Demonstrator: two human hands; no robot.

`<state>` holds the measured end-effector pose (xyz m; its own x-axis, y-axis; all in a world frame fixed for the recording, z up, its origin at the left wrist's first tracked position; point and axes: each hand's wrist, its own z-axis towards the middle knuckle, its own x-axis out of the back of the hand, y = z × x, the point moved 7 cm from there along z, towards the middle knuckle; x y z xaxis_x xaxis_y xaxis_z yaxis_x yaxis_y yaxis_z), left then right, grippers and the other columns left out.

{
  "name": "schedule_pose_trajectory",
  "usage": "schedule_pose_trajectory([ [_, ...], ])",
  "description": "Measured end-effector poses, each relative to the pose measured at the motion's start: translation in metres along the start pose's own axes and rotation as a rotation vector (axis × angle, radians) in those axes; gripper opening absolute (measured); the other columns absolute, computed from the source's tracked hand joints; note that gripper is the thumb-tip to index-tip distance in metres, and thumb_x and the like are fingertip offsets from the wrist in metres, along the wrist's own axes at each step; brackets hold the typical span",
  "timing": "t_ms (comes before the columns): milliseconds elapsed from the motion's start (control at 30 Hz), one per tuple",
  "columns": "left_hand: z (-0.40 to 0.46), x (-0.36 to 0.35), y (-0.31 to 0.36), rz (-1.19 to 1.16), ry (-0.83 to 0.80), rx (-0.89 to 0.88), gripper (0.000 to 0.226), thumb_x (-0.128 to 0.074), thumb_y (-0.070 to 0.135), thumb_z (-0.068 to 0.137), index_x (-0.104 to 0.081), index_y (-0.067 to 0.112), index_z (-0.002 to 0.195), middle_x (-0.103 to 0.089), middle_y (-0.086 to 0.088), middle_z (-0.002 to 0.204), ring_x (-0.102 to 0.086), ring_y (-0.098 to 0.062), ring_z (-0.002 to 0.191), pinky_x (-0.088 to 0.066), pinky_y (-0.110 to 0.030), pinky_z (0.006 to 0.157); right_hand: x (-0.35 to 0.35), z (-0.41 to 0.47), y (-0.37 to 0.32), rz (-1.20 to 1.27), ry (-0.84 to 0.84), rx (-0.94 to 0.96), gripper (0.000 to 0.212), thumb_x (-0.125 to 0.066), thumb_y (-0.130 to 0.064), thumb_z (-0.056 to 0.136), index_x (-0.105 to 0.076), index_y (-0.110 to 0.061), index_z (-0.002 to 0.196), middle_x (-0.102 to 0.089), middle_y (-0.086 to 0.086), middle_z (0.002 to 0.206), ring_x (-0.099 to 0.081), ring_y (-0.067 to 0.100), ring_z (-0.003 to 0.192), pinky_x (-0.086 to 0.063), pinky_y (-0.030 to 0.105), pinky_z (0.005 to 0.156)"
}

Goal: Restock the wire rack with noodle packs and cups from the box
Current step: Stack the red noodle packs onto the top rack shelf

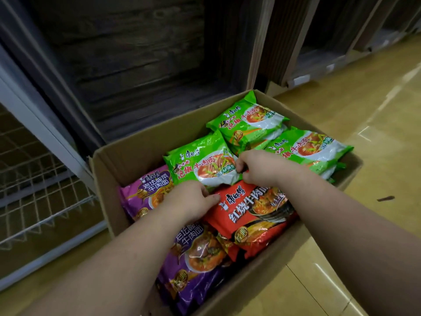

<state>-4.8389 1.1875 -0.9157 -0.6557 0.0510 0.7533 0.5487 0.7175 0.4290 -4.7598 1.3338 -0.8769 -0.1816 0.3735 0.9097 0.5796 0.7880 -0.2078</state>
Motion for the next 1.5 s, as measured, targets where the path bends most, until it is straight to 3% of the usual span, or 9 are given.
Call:
schedule_pose_trajectory([
  [133,-0.001,-0.009,0.010,0.173,-0.009,-0.028,0.059,-0.050,0.065,0.090,-0.064,0.015,0.120,-0.067,-0.007,0.118,-0.062,-0.025,0.106,-0.050,-0.032,0.084,-0.012,0.003,-0.006,-0.139,-0.061,0.041,0.034,-0.048,-0.018,0.095,-0.061,-0.014,0.126,-0.063,0.009,0.123,-0.060,0.027,0.106,-0.052,0.035,0.087],
  [333,-0.010,-0.022,0.013,-0.122,-0.162,0.108,0.086,-0.071,0.072,0.067,-0.051,0.021,0.133,-0.051,-0.005,0.134,-0.054,-0.023,0.121,-0.047,-0.033,0.102,-0.020,0.000,-0.008,-0.227,-0.062,0.061,0.036,-0.048,-0.019,0.095,-0.052,-0.013,0.130,-0.059,0.011,0.127,-0.058,0.030,0.111,-0.051,0.041,0.090],
  [467,-0.014,-0.026,0.021,-0.381,-0.247,0.128,0.042,-0.083,0.044,0.073,-0.058,0.019,0.096,-0.063,0.007,0.090,-0.060,-0.008,0.077,-0.050,-0.017,0.055,-0.020,-0.004,-0.011,-0.213,-0.057,0.082,0.034,-0.048,-0.020,0.095,-0.052,-0.013,0.128,-0.057,0.011,0.126,-0.056,0.030,0.112,-0.049,0.041,0.089],
  [667,-0.017,-0.013,0.029,-0.614,-0.216,0.118,0.051,-0.090,0.023,0.066,-0.054,0.012,0.100,-0.073,-0.016,0.106,-0.071,-0.035,0.099,-0.056,-0.054,0.088,0.001,-0.005,-0.010,-0.067,-0.046,0.052,0.034,-0.049,-0.019,0.097,-0.056,-0.017,0.130,-0.061,0.008,0.126,-0.058,0.027,0.110,-0.050,0.037,0.091],
  [933,-0.026,0.064,0.044,-0.620,-0.058,-0.097,0.051,-0.094,0.009,0.051,-0.053,0.018,0.080,-0.072,-0.021,0.106,-0.070,-0.039,0.098,-0.055,-0.059,0.086,0.066,-0.007,0.005,0.481,0.307,0.053,0.024,-0.054,-0.036,0.098,-0.064,-0.032,0.119,-0.063,-0.006,0.119,-0.056,0.010,0.100,-0.044,0.026,0.081],
  [1100,-0.041,0.142,0.047,-0.611,0.140,-0.249,0.048,-0.093,0.007,0.054,-0.053,0.018,0.079,-0.071,-0.017,0.091,-0.071,-0.033,0.086,-0.057,-0.053,0.080,0.091,-0.014,-0.001,1.174,0.345,0.149,0.094,-0.076,-0.077,0.050,-0.050,-0.041,0.133,-0.061,-0.003,0.126,-0.065,0.017,0.109,-0.055,0.040,0.093],
  [1167,-0.049,0.174,0.049,-0.567,0.199,-0.303,0.043,-0.090,0.004,0.061,-0.054,0.018,0.081,-0.072,-0.017,0.095,-0.071,-0.030,0.088,-0.058,-0.048,0.077,0.094,-0.010,-0.016,1.275,0.202,0.243,0.117,-0.087,-0.071,0.035,-0.046,-0.032,0.138,-0.069,0.003,0.122,-0.070,0.022,0.105,-0.058,0.039,0.087],
  [1300,-0.076,0.235,0.048,-0.494,0.257,-0.390,0.044,-0.090,0.007,0.062,-0.054,0.021,0.082,-0.071,-0.005,0.093,-0.071,-0.019,0.083,-0.057,-0.030,0.059,0.125,-0.014,-0.060,1.308,-0.006,0.457,0.108,-0.096,-0.049,0.041,-0.051,-0.017,0.134,-0.070,0.010,0.121,-0.068,0.028,0.111,-0.056,0.041,0.091],
  [1500,-0.135,0.336,0.055,-0.464,0.421,-0.465,0.046,-0.092,0.008,0.061,-0.055,0.018,0.087,-0.069,-0.013,0.100,-0.069,-0.028,0.090,-0.060,-0.045,0.076,0.228,-0.032,-0.123,1.292,0.171,0.509,0.078,-0.092,-0.024,0.060,-0.056,-0.013,0.128,-0.072,0.013,0.115,-0.069,0.031,0.107,-0.058,0.043,0.085],
])
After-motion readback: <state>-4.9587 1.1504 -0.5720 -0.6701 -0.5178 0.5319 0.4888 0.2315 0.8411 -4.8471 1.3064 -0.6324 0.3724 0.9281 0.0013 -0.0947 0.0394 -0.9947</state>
